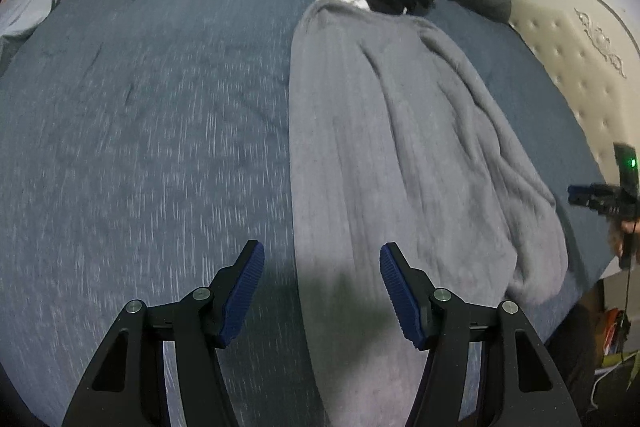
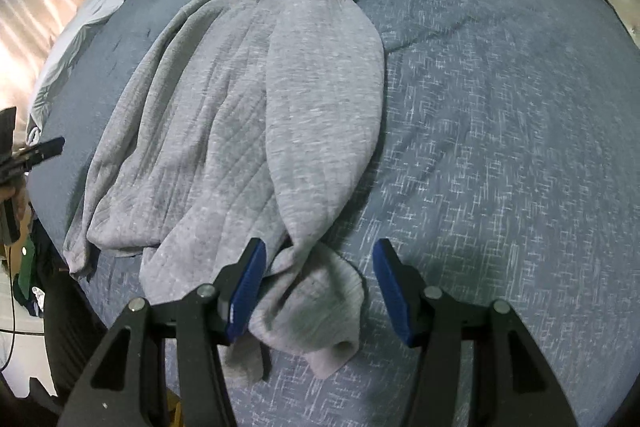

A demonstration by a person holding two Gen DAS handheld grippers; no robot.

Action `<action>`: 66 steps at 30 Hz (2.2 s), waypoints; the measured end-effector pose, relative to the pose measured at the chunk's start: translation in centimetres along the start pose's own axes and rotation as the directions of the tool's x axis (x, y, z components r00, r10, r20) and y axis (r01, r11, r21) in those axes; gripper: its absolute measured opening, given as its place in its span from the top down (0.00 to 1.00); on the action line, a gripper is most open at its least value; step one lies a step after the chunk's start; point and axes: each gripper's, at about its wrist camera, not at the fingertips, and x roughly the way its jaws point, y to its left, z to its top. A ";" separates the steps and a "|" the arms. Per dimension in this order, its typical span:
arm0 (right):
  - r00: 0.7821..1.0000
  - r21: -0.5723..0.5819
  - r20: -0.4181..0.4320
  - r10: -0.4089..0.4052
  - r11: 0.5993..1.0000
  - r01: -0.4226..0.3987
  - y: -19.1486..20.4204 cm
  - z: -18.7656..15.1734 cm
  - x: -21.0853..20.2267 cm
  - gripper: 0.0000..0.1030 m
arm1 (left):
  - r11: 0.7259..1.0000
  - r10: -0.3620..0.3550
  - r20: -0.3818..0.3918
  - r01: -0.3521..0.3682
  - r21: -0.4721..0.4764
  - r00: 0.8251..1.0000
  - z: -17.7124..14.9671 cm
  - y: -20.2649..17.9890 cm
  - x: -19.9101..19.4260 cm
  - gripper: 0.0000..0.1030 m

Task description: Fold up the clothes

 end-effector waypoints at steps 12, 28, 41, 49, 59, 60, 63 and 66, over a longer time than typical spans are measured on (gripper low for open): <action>1.000 0.008 0.009 -0.006 1.000 0.006 1.6 -0.6 -0.7 0.45 | 0.998 -0.036 -0.094 0.032 -0.045 0.995 -4.6 0.7 3.5 0.65; 1.000 0.020 -0.005 -0.024 1.000 0.024 1.6 -0.3 -0.3 0.45 | 0.993 -0.095 -0.122 0.086 -0.077 0.988 -6.5 1.8 6.0 0.96; 1.000 0.043 -0.009 -0.023 0.999 0.023 1.0 -0.6 0.3 0.45 | 0.997 -0.064 -0.022 0.063 -0.038 0.998 -3.8 3.0 1.8 0.97; 1.000 0.051 0.002 -0.030 0.998 0.029 0.8 -0.6 -0.1 0.45 | 0.997 0.024 0.031 -0.021 -0.078 0.999 -0.3 7.2 -1.8 0.97; 0.999 0.054 -0.007 -0.051 0.997 0.051 0.3 -0.5 0.0 0.45 | 0.986 0.116 0.063 -0.107 -0.129 0.991 2.8 12.3 -5.6 0.97; 0.999 0.056 -0.007 -0.052 0.997 0.052 0.2 -0.4 0.0 0.45 | 0.984 0.126 0.067 -0.116 -0.134 0.990 2.9 12.8 -5.8 0.97; 0.998 0.057 -0.006 -0.058 0.997 0.059 0.0 -0.3 0.1 0.45 | 0.978 0.156 0.083 -0.142 -0.150 0.984 3.7 14.1 -6.4 0.97; 0.998 0.067 -0.004 -0.060 0.996 0.060 -0.5 -0.3 0.3 0.45 | 0.976 0.172 0.100 -0.157 -0.150 0.980 4.5 15.2 -7.4 0.97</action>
